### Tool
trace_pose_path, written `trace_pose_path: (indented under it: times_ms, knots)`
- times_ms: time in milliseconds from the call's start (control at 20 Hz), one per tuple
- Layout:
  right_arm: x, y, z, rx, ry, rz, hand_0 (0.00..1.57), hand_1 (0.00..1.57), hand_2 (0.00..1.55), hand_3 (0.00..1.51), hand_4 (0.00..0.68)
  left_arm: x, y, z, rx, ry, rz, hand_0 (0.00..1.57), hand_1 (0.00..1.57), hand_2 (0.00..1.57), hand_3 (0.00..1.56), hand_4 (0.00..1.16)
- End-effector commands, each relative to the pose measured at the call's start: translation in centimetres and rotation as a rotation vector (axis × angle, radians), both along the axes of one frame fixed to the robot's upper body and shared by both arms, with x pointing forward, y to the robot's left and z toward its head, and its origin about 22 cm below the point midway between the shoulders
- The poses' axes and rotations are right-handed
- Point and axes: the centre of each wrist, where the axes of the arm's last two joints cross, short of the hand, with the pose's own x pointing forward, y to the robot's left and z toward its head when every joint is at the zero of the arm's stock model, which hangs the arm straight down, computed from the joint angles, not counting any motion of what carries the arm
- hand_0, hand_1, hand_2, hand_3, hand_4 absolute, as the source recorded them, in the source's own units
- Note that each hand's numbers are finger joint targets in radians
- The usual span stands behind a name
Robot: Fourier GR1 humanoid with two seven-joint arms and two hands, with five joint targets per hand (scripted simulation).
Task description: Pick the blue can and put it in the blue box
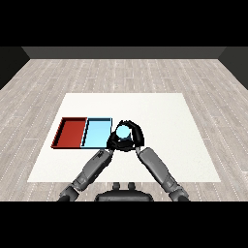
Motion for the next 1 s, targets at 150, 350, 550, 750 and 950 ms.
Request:
trace_pose_path:
  times_ms: [150,350,550,750,950]
  knots:
    - [-0.1,1.9,0.4,0.084,0.017,0.024,1.47,1.47,1.46,1.39,0.606,1.0,0.0,-0.2,0.036,0.022,0.070,0.00,0.00,0.00,0.00,0.57]
    - [-1.2,2.0,1.0,0.119,0.002,0.044,1.45,1.45,1.44,1.39,0.615,0.7,-1.6,0.1,-0.110,0.077,0.098,1.44,1.44,1.41,1.22,0.62]
    - [-0.2,0.7,-0.1,0.121,0.003,0.026,1.46,1.46,1.44,1.40,0.631,0.1,-1.7,-1.7,-0.112,0.090,0.099,1.57,1.57,1.57,1.48,0.84]
    - [-0.1,1.1,-1.5,0.141,0.024,0.021,1.43,1.43,1.44,1.39,0.609,-1.2,-1.3,-3.2,-0.104,0.012,0.107,1.57,1.57,1.57,1.51,1.00]
    - [-0.6,1.2,-0.2,0.165,0.040,0.071,1.29,1.29,1.35,1.29,0.473,0.5,-1.0,-2.2,-0.120,-0.055,0.125,1.57,1.57,1.57,1.53,1.10]
